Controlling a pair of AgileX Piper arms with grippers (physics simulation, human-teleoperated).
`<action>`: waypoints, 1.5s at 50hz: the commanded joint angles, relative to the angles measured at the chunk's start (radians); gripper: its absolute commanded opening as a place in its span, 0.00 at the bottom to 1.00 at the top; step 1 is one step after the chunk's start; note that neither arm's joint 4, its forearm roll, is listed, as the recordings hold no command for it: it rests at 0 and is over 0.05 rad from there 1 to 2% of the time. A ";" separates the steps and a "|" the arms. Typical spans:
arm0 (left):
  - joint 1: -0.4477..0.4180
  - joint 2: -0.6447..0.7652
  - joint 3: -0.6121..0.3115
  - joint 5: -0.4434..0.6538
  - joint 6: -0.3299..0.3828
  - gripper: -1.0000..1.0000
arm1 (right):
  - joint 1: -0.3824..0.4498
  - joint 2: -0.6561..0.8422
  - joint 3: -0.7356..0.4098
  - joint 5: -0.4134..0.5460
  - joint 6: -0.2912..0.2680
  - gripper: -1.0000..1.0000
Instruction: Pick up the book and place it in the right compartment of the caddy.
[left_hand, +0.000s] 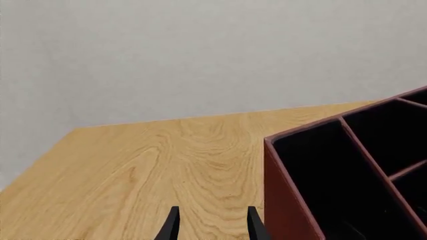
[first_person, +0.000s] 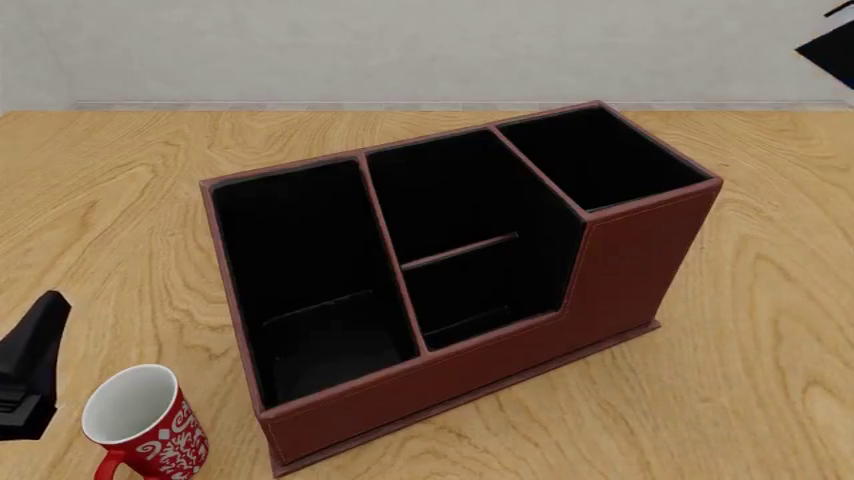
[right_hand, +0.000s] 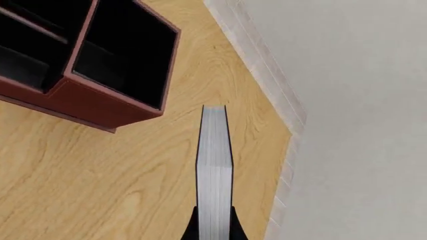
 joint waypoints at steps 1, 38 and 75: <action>0.002 -0.016 -0.010 0.021 0.000 1.00 | 0.065 0.068 -0.132 0.000 0.056 0.00; 0.020 -0.037 -0.022 0.048 -0.003 1.00 | 0.331 0.363 -0.509 0.000 0.571 0.00; 0.040 -0.038 -0.012 0.053 -0.006 1.00 | 0.324 0.532 -0.438 0.000 0.635 0.00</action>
